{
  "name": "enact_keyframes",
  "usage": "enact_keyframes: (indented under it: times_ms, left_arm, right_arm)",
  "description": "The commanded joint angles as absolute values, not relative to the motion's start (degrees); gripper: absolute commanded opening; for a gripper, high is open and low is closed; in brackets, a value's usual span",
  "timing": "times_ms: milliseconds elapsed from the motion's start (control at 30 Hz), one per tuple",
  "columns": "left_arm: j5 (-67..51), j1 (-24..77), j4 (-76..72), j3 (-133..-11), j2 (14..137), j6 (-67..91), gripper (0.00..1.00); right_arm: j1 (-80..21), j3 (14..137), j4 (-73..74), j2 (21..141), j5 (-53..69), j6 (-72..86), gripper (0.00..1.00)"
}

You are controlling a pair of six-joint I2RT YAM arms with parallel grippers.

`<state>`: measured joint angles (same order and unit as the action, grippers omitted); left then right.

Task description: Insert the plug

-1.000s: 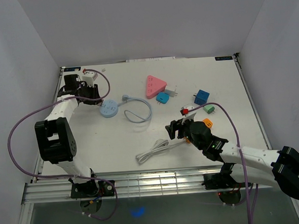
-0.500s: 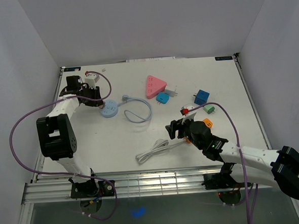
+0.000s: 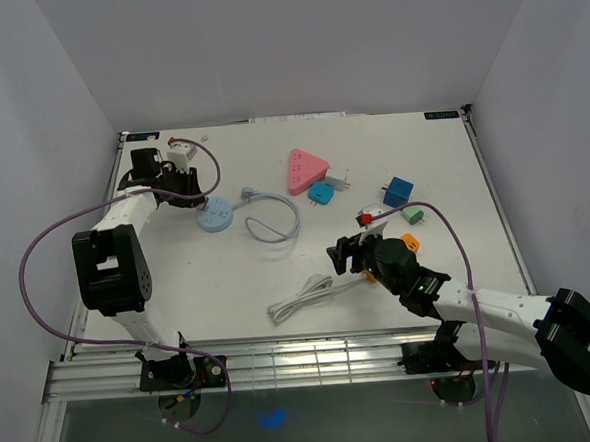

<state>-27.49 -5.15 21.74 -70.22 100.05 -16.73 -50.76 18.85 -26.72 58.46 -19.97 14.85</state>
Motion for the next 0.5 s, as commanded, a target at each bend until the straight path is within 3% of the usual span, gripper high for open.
enact_keyframes:
  times_ms: [0,467]
  left_arm:
    - [-29.0,-5.0,20.1,-70.0,99.5,-17.8,0.0]
    - [-29.1,-4.7,20.2,-68.9,99.8,-18.1,0.0]
  right_arm:
    - [-50.5,19.2,-28.1,57.9,-19.7,15.4,0.77]
    - [-49.9,19.0,-27.9,57.2,-19.2,15.6,0.78]
